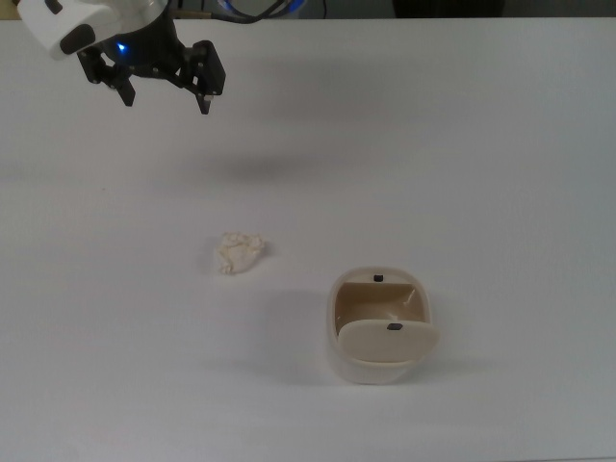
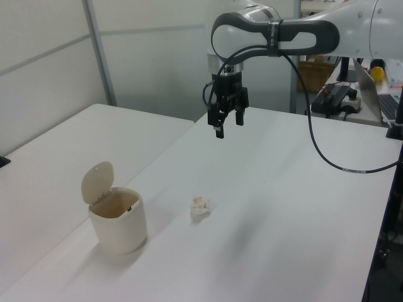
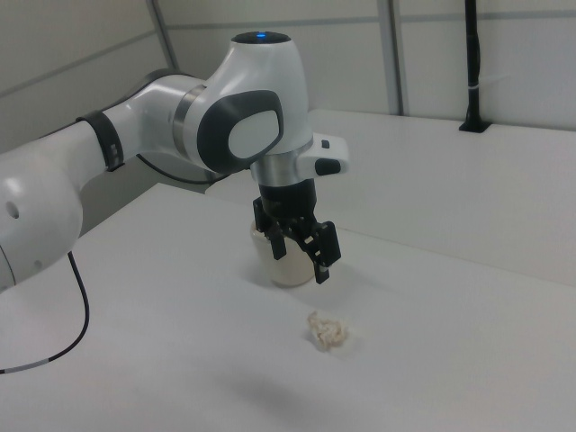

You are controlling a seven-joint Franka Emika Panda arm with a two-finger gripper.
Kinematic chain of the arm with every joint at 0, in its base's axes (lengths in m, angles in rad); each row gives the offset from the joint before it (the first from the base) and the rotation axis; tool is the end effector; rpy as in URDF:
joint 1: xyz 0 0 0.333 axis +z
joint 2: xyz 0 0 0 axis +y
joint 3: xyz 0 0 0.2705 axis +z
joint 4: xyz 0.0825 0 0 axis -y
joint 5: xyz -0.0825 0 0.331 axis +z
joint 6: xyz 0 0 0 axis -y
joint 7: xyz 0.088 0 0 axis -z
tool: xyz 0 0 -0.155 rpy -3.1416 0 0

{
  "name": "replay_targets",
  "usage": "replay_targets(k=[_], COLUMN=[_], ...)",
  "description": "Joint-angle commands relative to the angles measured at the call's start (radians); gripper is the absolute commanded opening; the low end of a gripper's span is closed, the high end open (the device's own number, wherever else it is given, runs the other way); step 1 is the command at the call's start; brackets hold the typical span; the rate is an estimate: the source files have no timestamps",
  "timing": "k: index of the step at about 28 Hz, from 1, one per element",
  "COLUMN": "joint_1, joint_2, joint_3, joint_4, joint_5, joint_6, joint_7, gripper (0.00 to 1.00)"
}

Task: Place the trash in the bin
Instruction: 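Move the open gripper down over the crumpled white paper ball, then lower the gripper around the paper ball and close on it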

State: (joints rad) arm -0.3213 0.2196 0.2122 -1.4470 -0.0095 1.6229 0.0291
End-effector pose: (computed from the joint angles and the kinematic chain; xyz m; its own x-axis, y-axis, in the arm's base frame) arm 0.5528 -0.0712 0.4733 0.9893 -0.1403 -0.0399 -0.1417 -0.9893 -0.0353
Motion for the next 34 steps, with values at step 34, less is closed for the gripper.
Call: replay_targets(k=[34], joint_1=[0.143], joint_2=[0.236], joint_3=[-0.002], joint_4=[-0.151], joint_5=[-0.19], joint_6=[0.483], joint_7=[0.298], gripper=[1.0])
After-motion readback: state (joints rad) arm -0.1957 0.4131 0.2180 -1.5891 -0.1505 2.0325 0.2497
